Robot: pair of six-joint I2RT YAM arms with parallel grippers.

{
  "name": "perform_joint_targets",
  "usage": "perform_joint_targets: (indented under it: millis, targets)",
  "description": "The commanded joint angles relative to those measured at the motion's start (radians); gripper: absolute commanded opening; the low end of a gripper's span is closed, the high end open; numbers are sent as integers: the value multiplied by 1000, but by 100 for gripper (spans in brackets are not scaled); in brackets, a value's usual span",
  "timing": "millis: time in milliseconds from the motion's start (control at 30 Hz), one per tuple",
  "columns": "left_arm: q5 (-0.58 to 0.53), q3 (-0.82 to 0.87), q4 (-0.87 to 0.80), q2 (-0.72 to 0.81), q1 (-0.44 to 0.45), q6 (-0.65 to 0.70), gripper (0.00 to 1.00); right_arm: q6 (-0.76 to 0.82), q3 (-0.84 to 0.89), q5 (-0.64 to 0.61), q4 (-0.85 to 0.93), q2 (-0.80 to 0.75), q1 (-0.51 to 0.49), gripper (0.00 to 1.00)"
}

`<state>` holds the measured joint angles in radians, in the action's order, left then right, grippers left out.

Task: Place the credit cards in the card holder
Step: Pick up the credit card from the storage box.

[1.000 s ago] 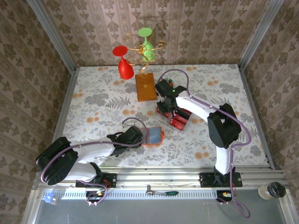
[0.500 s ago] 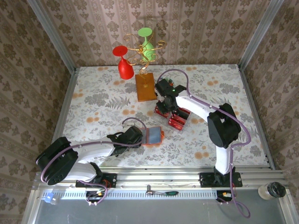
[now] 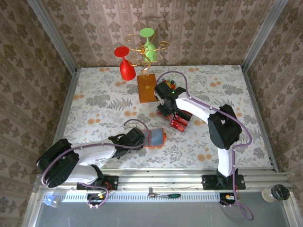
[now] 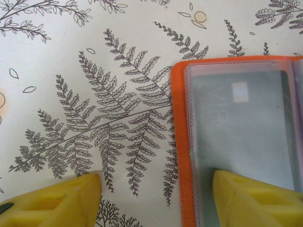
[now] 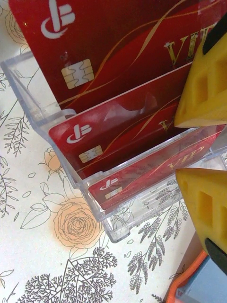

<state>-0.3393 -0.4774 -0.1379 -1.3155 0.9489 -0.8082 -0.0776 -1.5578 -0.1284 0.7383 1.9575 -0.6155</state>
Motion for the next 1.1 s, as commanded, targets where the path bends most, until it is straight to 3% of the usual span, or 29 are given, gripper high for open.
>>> perform_joint_targets:
  millis: [0,167,300,633,1067]
  targets:
    - [-4,5,-11,-12,8,-10,64,22,-24,1,29,24,-9,30]
    - [-4,5,-12,-11,9,-10,64,19,-22,33,23,18,-9,26]
    - [-5,8,-14,-7,9,-11,64,25,-14,62,21,8,-9,16]
    - [-7,13,-15,-1,10,-16,64,61,-28,76,33,-35,-10,0]
    - [-14,16,-27,25,11,-21,64,-28,4,135,10,-197,-60,0]
